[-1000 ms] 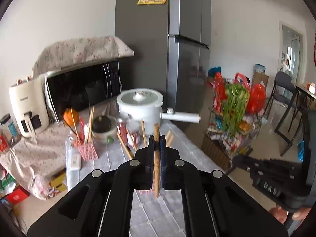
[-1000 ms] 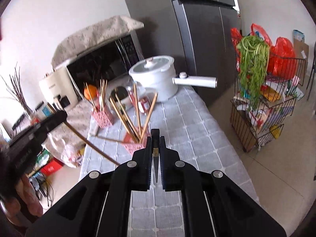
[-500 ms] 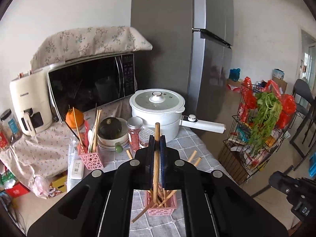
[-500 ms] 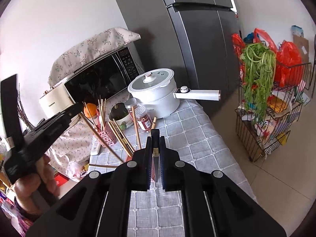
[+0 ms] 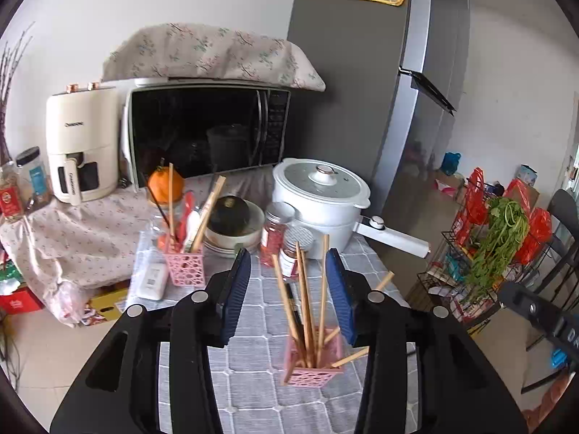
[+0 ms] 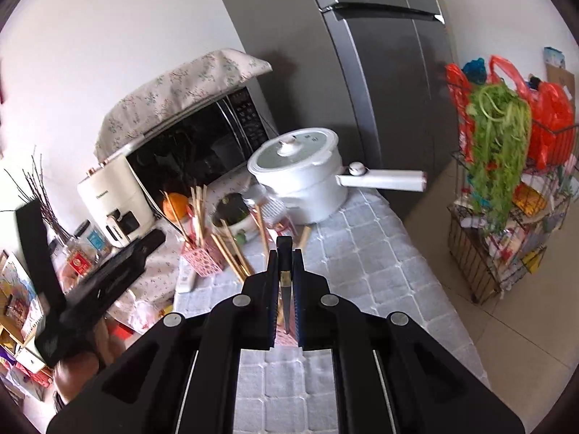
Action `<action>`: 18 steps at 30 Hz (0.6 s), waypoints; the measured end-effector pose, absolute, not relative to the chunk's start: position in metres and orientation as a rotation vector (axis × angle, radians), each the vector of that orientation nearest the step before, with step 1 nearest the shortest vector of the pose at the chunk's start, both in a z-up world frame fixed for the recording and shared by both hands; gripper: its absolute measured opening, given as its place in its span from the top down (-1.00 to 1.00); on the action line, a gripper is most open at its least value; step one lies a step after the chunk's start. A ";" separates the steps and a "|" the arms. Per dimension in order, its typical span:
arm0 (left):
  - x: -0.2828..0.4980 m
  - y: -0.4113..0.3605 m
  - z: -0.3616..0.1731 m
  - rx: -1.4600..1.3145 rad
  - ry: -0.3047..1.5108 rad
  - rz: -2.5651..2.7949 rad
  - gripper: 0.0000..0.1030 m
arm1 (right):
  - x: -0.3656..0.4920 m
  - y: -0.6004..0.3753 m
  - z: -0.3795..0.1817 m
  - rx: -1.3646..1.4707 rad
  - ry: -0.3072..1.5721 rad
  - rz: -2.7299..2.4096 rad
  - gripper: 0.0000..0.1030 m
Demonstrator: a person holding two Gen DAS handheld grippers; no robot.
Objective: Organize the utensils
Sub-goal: 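Open both tools to release the sticks into the pink holder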
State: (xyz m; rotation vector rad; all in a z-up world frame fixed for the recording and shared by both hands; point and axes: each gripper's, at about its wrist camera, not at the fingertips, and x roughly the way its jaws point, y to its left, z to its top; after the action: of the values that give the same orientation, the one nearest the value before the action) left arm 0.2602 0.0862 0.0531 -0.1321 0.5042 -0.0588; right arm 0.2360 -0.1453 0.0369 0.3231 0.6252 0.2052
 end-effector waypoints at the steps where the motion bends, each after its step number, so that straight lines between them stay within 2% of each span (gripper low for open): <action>1: 0.257 0.090 0.056 -0.135 0.495 -0.059 0.10 | 0.240 -0.139 0.042 0.324 0.610 0.211 0.86; 2: 0.253 0.094 0.060 -0.143 0.481 -0.054 0.02 | 0.243 -0.135 0.045 0.325 0.599 0.211 0.86; 3: 0.248 0.099 0.063 -0.158 0.464 -0.044 -0.17 | 0.247 -0.131 0.049 0.325 0.585 0.209 0.86; 4: 0.246 0.103 0.064 -0.166 0.452 -0.042 -0.22 | 0.251 -0.127 0.051 0.321 0.578 0.208 0.86; 10: 0.250 0.114 0.061 -0.165 0.470 -0.029 -0.22 | 0.281 -0.100 0.040 0.290 0.604 0.184 0.86; 15: 0.247 0.113 0.057 -0.118 0.480 -0.004 -0.26 | 0.304 -0.079 -0.001 0.284 0.666 0.187 0.78; 17: 0.242 0.113 0.058 -0.104 0.465 0.021 -0.34 | 0.307 -0.079 -0.010 0.302 0.679 0.173 0.68; 18: 0.239 0.114 0.059 -0.103 0.454 0.037 -0.45 | 0.306 -0.081 -0.010 0.311 0.677 0.165 0.67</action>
State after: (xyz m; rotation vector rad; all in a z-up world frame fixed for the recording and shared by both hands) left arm 0.2389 0.1142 0.0595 -0.1028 0.4542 0.0366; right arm 0.3060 -0.0813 -0.0096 0.3105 0.6766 0.1651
